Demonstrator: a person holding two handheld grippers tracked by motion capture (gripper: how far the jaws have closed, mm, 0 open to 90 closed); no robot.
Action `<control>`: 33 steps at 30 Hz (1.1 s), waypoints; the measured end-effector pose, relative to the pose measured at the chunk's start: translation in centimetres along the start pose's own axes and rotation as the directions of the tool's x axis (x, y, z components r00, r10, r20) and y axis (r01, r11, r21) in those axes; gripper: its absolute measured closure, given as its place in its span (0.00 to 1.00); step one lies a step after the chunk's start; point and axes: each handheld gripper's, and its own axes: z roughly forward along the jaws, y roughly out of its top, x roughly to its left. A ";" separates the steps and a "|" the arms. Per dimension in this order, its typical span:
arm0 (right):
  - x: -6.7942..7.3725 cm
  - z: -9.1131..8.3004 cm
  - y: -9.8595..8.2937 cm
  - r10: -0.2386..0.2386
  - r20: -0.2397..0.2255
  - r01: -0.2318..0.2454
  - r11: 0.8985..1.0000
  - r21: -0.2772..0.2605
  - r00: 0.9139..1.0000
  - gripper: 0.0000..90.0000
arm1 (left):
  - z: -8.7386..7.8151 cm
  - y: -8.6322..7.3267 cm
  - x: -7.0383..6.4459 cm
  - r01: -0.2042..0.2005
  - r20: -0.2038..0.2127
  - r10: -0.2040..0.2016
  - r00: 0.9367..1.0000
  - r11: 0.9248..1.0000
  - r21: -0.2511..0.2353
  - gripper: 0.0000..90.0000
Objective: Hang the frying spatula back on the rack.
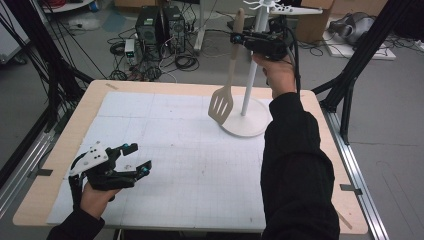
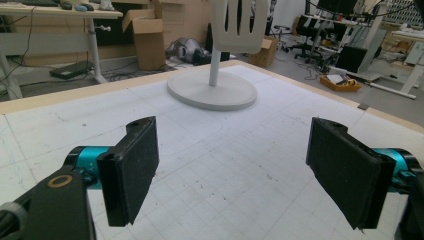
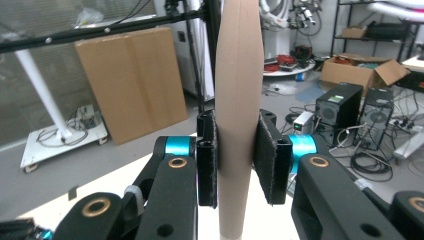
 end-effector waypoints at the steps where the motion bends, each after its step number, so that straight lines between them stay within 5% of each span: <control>1: -0.2 0.0 0.1 0.006 0.006 -0.006 1.000 -0.002 1.000 0.82 | 0.0 0.0 0.0 0.002 -0.001 -0.002 1.000 1.000 -0.002 0.24; 33: -3.8 -0.3 0.1 0.101 0.129 -0.101 0.995 -0.008 0.986 0.81 | -0.1 -0.2 0.4 0.018 -0.009 -0.018 1.000 1.000 -0.005 0.24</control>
